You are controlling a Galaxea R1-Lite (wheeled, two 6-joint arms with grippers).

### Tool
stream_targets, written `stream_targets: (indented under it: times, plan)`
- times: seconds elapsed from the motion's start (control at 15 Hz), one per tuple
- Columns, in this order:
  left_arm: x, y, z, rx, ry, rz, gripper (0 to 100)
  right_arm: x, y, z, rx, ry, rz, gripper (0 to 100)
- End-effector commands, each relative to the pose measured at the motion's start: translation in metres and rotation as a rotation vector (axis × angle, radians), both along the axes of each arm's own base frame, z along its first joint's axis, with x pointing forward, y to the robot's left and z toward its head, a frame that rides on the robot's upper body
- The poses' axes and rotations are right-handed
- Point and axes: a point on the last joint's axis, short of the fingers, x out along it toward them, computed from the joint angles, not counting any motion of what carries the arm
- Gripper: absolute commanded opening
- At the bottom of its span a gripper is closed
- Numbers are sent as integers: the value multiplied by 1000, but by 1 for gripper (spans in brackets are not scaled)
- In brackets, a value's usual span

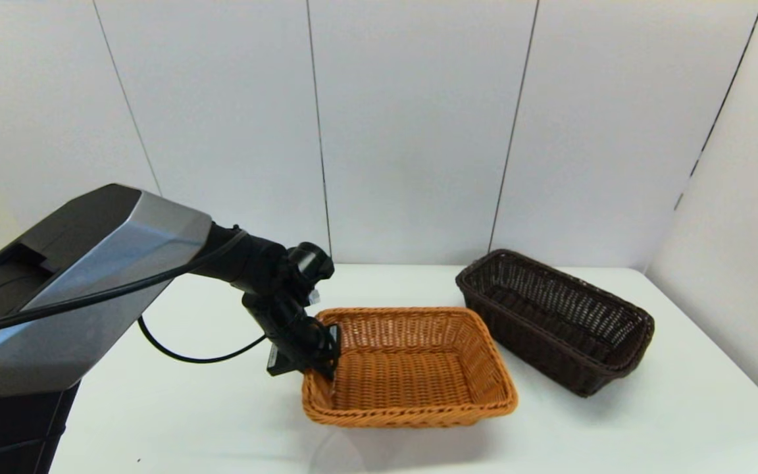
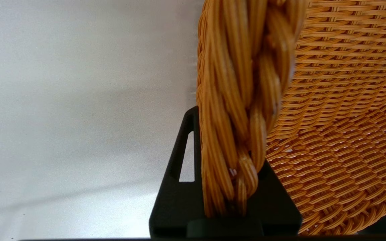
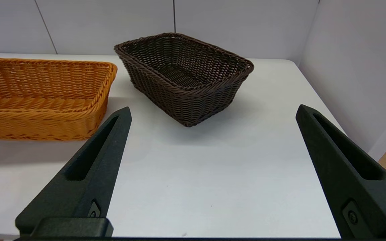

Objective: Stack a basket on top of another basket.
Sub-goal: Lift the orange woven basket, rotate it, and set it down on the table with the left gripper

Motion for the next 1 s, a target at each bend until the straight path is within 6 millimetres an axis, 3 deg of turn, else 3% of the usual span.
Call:
stream_targets:
  times: [0.07, 0.2, 0.27, 0.8, 1.0]
  plan:
    - [-1, 1, 1, 0, 5, 4, 0, 0, 0, 0, 0, 0, 0, 100]
    - [-3, 2, 3, 3, 16, -4, 0, 0, 0, 0, 0, 0, 0, 100]
    - [-3, 2, 3, 3, 18, -4, 100, 0, 0, 0, 0, 0, 0, 100]
    - [-3, 2, 7, -1, 12, -3, 100, 0, 0, 0, 0, 0, 0, 100]
    - [-8, 4, 37, -36, -59, -6, 100, 0, 0, 0, 0, 0, 0, 100]
